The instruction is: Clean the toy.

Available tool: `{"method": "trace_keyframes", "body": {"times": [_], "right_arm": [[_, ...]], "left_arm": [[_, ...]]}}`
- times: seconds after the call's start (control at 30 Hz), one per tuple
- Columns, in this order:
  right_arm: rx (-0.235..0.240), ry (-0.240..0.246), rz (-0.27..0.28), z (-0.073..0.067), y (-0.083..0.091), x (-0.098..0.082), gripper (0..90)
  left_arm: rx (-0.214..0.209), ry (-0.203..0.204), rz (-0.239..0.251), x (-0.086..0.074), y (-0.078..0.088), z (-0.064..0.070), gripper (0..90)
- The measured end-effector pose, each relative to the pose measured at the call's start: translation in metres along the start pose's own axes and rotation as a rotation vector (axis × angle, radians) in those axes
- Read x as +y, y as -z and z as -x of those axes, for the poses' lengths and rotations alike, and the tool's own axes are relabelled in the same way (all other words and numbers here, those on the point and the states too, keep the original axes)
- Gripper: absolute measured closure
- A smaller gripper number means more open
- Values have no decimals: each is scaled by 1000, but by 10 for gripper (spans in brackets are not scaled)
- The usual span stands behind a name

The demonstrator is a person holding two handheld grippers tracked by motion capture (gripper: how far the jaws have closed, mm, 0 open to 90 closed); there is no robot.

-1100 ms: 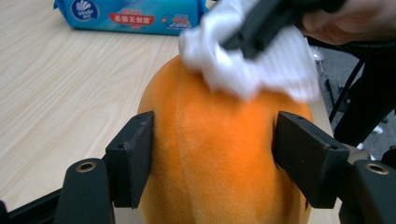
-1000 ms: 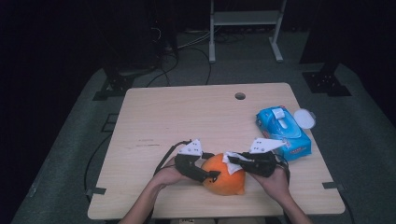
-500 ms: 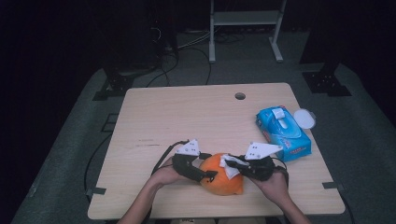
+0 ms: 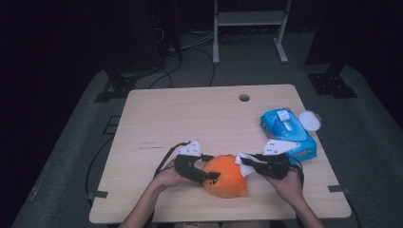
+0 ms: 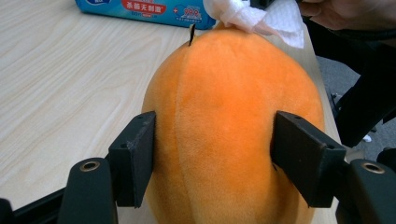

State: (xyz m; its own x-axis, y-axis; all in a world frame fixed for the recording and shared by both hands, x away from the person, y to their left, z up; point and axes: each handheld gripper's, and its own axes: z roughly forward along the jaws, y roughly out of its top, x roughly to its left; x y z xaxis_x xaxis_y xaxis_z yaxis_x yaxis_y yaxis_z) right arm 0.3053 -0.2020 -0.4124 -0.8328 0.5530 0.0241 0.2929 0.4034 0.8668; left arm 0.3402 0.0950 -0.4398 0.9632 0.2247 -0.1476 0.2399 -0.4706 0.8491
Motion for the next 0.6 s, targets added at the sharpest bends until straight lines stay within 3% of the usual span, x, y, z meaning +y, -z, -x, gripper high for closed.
{"method": "trace_keyframes", "body": {"times": [0.13,0.2,0.27,0.4,0.6], "right_arm": [[26,15,9,-7,-8,3,803],[33,33,17,-12,-10,6,803],[53,26,37,-13,-12,9,803],[43,49,30,-16,-19,10,802],[50,15,17,-6,-13,3,803]], "left_arm": [[-17,3,-4,7,1,2,269],[-24,18,26,11,1,3,205],[-16,8,24,11,-3,3,195],[21,1,15,8,-5,2,266],[33,26,0,5,0,-2,327]]}}
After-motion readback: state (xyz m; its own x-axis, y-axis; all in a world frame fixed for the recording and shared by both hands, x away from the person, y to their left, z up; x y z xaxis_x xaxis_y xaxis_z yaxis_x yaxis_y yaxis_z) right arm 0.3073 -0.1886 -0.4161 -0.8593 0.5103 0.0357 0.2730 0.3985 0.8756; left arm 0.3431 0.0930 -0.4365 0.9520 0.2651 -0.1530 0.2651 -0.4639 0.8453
